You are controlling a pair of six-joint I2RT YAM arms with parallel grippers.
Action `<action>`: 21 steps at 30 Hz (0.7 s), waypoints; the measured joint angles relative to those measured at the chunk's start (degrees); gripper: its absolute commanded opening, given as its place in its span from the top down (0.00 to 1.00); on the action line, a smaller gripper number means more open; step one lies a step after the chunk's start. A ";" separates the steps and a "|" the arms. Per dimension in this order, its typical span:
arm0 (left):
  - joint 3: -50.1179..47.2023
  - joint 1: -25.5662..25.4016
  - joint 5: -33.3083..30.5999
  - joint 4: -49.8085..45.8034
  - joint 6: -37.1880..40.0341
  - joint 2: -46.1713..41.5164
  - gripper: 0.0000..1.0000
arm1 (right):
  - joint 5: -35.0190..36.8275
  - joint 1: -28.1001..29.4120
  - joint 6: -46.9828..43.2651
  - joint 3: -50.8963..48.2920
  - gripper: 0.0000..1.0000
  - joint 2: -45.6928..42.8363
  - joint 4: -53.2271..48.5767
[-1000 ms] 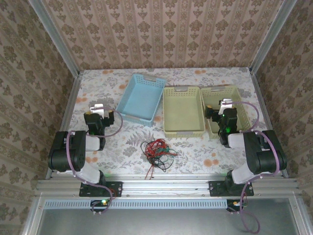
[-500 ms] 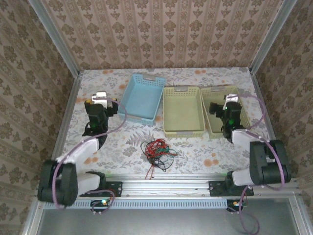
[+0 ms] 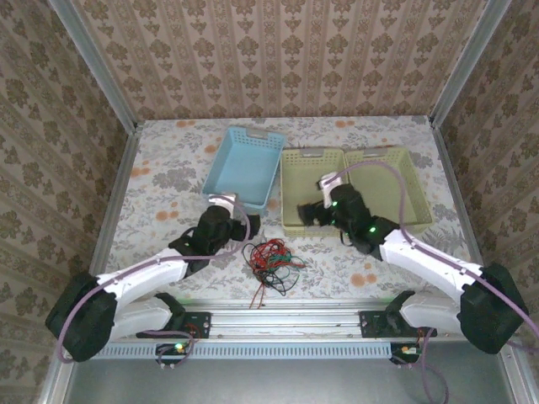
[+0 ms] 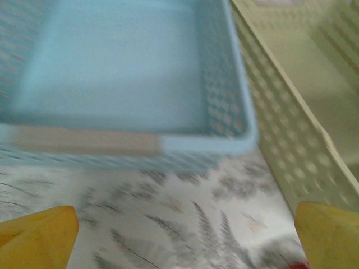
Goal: Untangle the cables
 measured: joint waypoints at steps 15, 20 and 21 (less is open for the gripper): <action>11.91 -7.56 10.80 -20.11 5.16 -0.11 0.00 | 4.52 4.59 6.84 -1.81 0.00 -10.67 -22.47; 12.02 -8.59 13.20 -24.90 5.95 1.27 0.00 | 0.11 4.59 8.79 0.46 0.00 -6.51 -32.17; 12.15 -8.79 13.62 -25.35 5.95 2.03 0.00 | -1.03 4.59 9.01 0.46 0.00 -5.44 -32.98</action>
